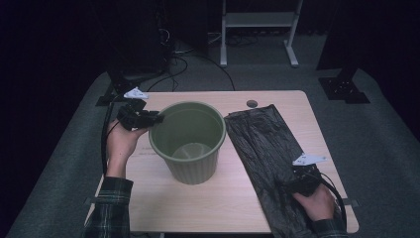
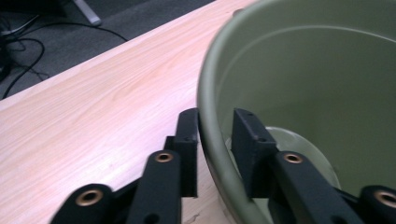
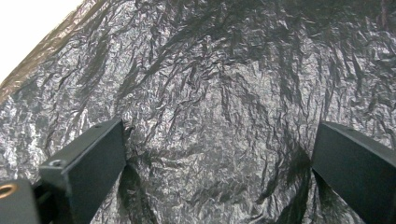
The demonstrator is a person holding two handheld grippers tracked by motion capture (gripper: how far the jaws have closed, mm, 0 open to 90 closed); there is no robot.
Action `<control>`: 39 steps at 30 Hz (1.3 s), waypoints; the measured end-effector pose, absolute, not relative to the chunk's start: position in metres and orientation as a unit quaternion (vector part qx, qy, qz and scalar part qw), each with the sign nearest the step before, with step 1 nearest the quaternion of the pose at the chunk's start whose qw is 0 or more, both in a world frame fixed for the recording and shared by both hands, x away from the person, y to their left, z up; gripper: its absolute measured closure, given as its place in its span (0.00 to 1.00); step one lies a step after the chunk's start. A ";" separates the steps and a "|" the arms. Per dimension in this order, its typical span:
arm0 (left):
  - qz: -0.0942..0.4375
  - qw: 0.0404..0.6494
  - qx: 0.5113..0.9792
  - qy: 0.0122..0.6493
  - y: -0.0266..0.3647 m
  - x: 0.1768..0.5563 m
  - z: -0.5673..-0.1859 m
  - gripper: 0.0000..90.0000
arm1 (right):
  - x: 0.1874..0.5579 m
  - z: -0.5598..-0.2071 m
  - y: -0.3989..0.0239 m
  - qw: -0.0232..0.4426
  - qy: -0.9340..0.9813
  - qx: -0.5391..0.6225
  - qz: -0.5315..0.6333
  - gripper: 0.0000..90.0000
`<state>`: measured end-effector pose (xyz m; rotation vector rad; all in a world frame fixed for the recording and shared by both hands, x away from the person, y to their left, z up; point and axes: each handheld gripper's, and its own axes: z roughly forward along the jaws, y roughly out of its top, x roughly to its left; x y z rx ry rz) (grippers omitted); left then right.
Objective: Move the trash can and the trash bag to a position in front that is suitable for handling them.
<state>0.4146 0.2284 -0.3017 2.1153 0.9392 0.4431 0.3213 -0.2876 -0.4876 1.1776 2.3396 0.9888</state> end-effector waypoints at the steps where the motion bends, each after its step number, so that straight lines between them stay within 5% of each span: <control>1: 0.172 0.383 0.832 0.361 0.225 0.414 -0.302 0.83 | 0.321 -0.488 -0.288 0.170 0.824 0.414 0.348 0.02; 35: 0.138 0.404 0.858 0.285 0.136 0.405 -0.304 0.88 | 0.321 -0.488 -0.288 0.170 0.823 0.415 0.348 0.03; 39: 0.138 0.409 0.854 0.290 0.139 0.406 -0.303 0.78 | 0.321 -0.488 -0.288 0.170 0.823 0.415 0.348 0.03</control>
